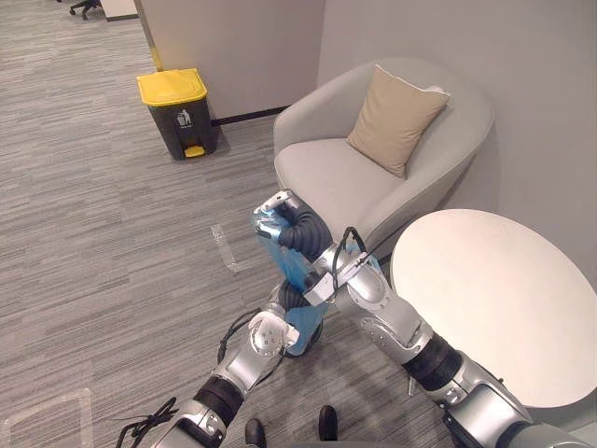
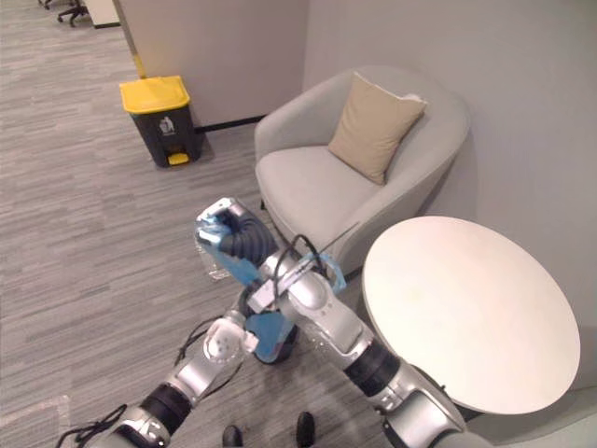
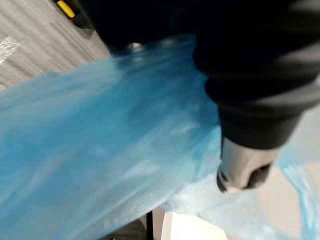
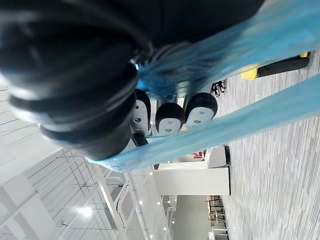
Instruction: Gather rubbish on tea table into small bin, then transfer packed bag to large trash can.
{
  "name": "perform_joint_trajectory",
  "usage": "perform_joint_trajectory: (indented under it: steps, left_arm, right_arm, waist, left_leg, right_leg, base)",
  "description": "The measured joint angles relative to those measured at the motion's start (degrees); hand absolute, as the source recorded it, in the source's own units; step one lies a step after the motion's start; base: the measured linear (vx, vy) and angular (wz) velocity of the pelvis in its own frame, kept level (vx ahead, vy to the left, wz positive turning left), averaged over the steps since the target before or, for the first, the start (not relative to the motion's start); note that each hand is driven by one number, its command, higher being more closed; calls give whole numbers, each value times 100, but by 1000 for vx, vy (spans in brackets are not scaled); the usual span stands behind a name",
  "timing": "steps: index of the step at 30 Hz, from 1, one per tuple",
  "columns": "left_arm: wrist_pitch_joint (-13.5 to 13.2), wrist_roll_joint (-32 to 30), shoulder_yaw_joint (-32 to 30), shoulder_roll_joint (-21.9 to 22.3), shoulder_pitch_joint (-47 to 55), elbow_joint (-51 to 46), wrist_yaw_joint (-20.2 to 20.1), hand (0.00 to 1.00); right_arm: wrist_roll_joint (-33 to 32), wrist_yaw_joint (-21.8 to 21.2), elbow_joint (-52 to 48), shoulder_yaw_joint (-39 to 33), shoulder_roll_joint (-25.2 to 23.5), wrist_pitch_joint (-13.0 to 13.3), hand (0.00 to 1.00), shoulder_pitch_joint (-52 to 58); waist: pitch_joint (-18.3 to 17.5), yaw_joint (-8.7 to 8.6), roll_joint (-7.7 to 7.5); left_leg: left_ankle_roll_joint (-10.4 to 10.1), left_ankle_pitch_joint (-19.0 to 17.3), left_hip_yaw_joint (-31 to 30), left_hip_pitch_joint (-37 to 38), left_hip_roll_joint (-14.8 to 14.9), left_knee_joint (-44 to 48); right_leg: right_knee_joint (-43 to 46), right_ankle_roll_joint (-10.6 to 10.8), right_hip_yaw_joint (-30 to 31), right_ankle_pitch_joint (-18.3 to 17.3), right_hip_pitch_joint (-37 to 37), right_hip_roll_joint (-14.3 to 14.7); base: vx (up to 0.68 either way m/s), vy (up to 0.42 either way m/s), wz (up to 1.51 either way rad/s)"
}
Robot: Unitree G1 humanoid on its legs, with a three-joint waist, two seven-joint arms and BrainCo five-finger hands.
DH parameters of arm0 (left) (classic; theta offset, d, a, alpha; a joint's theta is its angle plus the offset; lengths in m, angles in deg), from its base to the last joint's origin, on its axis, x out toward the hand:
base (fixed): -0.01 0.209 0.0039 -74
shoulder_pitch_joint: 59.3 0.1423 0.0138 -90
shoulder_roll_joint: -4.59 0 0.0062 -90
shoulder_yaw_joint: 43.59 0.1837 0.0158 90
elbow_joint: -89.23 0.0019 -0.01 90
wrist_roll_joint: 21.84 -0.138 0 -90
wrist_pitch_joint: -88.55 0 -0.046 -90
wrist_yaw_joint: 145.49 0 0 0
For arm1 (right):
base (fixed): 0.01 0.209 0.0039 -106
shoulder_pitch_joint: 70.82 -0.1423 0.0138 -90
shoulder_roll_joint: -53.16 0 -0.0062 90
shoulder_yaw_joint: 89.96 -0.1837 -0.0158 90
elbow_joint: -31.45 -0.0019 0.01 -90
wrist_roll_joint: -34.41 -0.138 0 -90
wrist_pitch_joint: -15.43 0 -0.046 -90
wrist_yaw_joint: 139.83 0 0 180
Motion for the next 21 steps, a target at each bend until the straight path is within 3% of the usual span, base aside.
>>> perform_joint_trajectory:
  steps: [6,7,13,19,21]
  left_arm:
    - [-3,187,-139,17,74,-11,-6,100]
    - [-3,257,-227,41,123,-58,-7,100]
    - [1,504,-574,36,493,-353,-16,100]
    - [15,671,-933,18,784,-722,-20,100]
    - [15,711,-1039,25,887,-794,-20,100]
  right_arm:
    - [5,-43,0,-14,-92,2,100,-3]
    - [5,-69,0,-35,-125,3,0,12]
    - [67,-250,-4,-348,-260,174,0,658]
    - [1147,-255,-4,-532,-182,181,0,1262]
    - [2030,-159,0,-627,-125,182,0,1360]
  waist:
    - [-2,-6,4]
    - [-3,-9,4]
    - [-35,-10,32]
    - [-40,-13,38]
    - [-66,-12,44]
  left_leg:
    - [0,0,-1,2,-3,-1]
    - [0,0,-2,3,-3,-1]
    - [0,0,-40,16,-6,-1]
    - [-1,0,-67,49,-1,-3]
    - [-2,2,-74,53,-2,-6]
  right_leg:
    - [0,2,7,3,-2,-2]
    - [0,2,7,3,-1,-2]
    - [1,5,-13,1,26,-12]
    - [0,8,-28,-3,65,-18]
    - [0,8,-34,-3,71,-18]
  base:
    - [1,2,-1]
    - [0,0,0]
    - [0,0,1]
    - [0,0,1]
    - [0,0,0]
